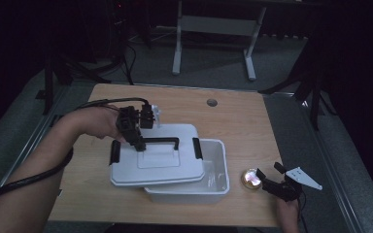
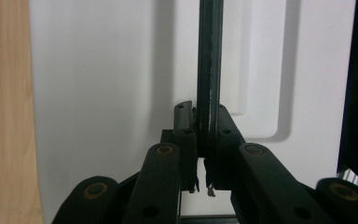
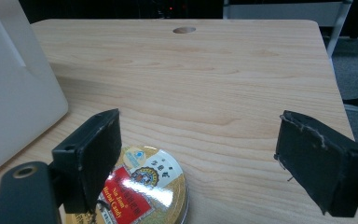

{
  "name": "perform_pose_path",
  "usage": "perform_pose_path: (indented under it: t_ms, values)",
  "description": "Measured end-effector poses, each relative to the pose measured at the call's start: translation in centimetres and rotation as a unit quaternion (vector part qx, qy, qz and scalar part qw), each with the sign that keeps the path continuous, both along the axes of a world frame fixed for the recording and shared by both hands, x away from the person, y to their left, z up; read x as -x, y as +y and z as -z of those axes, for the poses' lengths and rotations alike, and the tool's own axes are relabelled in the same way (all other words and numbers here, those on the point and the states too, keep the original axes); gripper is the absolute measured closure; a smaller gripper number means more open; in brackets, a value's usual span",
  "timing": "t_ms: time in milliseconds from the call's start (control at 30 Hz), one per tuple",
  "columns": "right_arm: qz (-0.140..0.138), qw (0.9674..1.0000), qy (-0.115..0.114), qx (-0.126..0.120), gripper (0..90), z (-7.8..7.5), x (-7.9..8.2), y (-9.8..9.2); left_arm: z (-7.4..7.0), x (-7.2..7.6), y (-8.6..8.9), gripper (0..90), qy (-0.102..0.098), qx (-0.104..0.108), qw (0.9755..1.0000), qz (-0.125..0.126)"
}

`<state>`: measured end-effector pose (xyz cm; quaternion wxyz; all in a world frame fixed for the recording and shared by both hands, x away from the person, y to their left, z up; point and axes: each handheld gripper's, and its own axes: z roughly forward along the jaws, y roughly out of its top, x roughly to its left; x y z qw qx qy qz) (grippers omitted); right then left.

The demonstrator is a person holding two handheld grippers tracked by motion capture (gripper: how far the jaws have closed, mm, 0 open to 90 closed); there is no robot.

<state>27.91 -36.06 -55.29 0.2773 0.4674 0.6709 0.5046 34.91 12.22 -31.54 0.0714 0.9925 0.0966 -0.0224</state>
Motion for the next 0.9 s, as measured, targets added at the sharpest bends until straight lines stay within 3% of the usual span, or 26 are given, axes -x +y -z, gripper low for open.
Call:
perform_pose_path:
  t_ms: [167,367,633,767,800,833,900]
  values:
    - [0.000,1.0000,0.001,0.004,13.9,0.0,0.0,0.1,-0.4,0.2,3.1,83.3,-0.003,0.010,0.9994,-0.033]
    - [0.000,1.0000,0.002,0.006,13.9,0.0,0.0,0.1,-0.5,0.6,7.1,83.3,-0.008,0.012,0.9967,-0.079]
    - [0.000,1.0000,0.004,0.009,13.9,0.0,-0.1,0.2,-0.2,1.2,12.4,83.3,-0.008,0.025,0.9893,-0.143]
    - [0.001,0.9999,0.004,0.010,13.9,0.0,-0.1,0.2,0.4,1.4,14.4,83.3,-0.006,0.022,0.9855,-0.168]
    - [0.001,0.9999,0.004,0.010,13.9,0.0,-0.1,0.2,0.4,1.4,14.4,83.3,-0.006,0.022,0.9855,-0.168]
    - [0.001,0.9999,0.005,0.011,13.9,0.0,-0.1,0.3,0.9,1.5,15.5,83.3,-0.004,0.024,0.9827,-0.184]
    - [0.000,0.9999,0.006,0.012,13.9,0.0,-0.1,0.3,1.3,1.6,16.2,83.3,-0.001,0.026,0.9811,-0.192]
